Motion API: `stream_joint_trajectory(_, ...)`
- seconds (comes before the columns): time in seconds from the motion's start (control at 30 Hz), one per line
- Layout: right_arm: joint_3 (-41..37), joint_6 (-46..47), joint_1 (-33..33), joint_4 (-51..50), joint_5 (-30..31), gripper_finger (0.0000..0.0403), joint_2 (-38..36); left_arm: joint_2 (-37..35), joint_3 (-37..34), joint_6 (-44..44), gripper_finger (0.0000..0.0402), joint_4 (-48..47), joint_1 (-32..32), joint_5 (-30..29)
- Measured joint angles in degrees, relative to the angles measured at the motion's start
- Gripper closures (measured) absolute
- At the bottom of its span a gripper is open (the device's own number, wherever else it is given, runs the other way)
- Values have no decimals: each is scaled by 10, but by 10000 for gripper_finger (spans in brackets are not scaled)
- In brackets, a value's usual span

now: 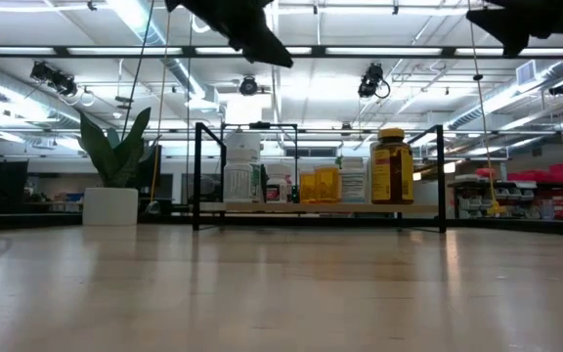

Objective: Pick and place medicine bottles onto shelf by color
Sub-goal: Return to Home Position

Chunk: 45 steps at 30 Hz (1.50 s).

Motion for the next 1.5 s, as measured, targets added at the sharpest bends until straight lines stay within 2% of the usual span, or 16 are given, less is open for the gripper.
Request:
stream_joint_trajectory(0.23, -55, 3, -12, 50, 0, 206, 2, -103, -120, -42, 249, 73, -1, 0)
stream_joint_trajectory(0.47, -115, 32, -34, 131, -31, 222, 2, -204, -240, -100, 249, 150, -1, -6)
stream_joint_trajectory(0.7, -184, 65, -74, 185, -49, 234, 3, -295, -326, -135, 249, 204, -1, -48)
stream_joint_trajectory(0.8, -188, 73, -105, 188, -60, 241, 8, -334, -367, -148, 249, 244, -1, -50)
stream_joint_trajectory(1.0, -188, 97, -166, 208, -117, 260, 5, -413, -473, -188, 249, 334, -3, -51)
stream_joint_trajectory(1.1, -188, 104, -191, 206, -128, 265, 5, -462, -521, -201, 248, 351, -9, -69)
stream_joint_trajectory(1.17, -188, 104, -203, 206, -118, 265, 5, -501, -548, -207, 249, 351, -14, -87)
stream_joint_trajectory(1.37, -188, 115, -213, 206, -8, 265, 5, -641, -629, -229, 250, 365, -35, -123)
stream_joint_trajectory(1.5, -188, 114, -213, 206, 9, 265, 5, -721, -692, -259, 257, 404, -47, -126)
